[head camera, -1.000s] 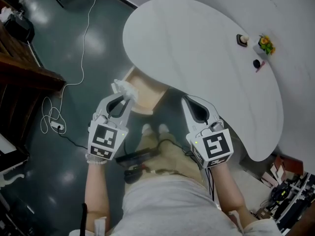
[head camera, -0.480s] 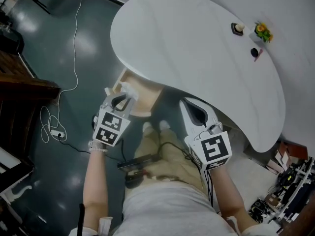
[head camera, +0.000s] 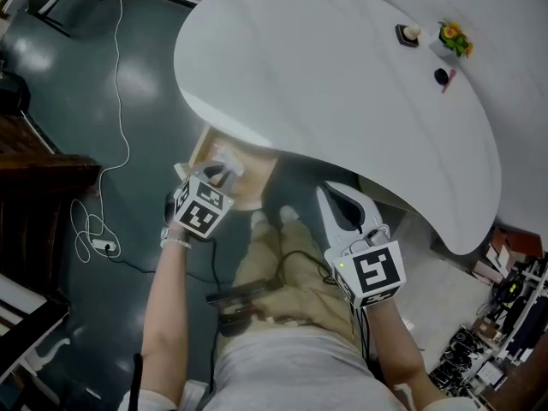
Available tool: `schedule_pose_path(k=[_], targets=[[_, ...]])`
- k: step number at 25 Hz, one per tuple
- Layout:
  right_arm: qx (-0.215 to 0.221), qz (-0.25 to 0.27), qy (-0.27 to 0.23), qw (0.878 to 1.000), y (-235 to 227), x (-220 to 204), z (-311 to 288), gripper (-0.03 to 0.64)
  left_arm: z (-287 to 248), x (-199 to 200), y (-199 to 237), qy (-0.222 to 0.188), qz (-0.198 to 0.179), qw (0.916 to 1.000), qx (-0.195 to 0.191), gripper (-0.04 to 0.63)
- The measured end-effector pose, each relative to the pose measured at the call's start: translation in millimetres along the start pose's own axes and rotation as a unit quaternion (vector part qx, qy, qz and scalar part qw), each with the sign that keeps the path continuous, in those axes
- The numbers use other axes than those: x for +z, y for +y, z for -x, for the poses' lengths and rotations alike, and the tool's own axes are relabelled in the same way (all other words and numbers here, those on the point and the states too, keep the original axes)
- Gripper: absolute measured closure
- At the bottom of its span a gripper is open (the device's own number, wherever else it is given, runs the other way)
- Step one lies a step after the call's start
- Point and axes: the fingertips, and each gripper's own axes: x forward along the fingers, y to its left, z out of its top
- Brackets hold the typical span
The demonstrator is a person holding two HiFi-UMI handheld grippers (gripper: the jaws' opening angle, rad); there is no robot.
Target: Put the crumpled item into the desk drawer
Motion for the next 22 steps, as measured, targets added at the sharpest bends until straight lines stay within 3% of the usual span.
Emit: schedule_pose_path(k=[7,13,19,22], targets=[[-0.022,-0.021,0.012,0.999,-10,-18,2,0.612,-48,-22,0,0.086,-0.057,0.9940,-0.038,0.548],[-0.031,-0.027,0.037,0.998,-20,-42,13,0.612,-83,-43,-3,0.173,-0.144,0.9734,-0.043,0.541],[-0.043,-0.041,0.038,0.997,-27,-53,19,0.612,-101,-61,-13,0.224,-0.153,0.9586,-0.086,0.525],[-0.043,-0.045,0.039,0.997,-33,-57,20,0.612,-103,-60,-15,0.228,-0.137,0.9584,-0.103,0.493]])
